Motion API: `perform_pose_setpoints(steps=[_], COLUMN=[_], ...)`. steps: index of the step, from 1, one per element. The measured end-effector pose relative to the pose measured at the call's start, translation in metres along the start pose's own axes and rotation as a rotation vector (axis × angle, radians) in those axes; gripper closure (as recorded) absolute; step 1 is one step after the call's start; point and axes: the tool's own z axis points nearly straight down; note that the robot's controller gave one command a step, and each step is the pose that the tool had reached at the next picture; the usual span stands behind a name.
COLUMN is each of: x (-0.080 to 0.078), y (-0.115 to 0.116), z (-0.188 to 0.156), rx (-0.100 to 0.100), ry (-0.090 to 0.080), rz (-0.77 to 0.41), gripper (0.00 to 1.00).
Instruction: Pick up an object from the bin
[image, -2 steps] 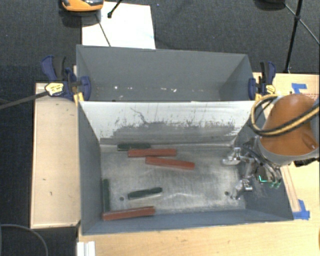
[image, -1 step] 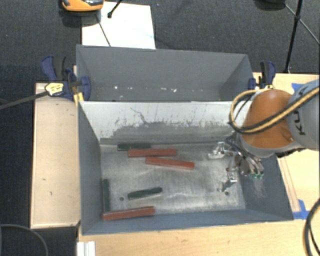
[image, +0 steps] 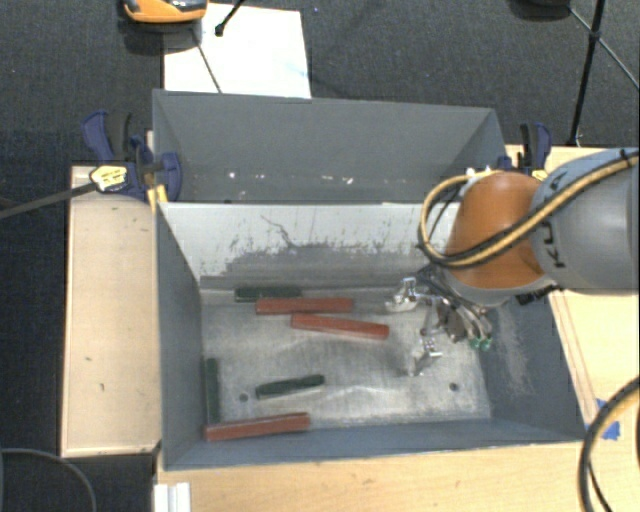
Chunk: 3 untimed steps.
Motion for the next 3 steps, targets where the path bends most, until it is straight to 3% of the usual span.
perform_pose_setpoints(steps=[1, 2, 3], x=[-0.014, -0.014, 0.013], y=[0.031, 0.031, 0.018], z=[0.006, 0.006, -0.147], rx=[0.001, 0.001, 0.001], ry=[-0.016, -0.016, -0.001], rz=[0.146, 0.144, 0.079], gripper=[1.0, 1.0, 1.0])
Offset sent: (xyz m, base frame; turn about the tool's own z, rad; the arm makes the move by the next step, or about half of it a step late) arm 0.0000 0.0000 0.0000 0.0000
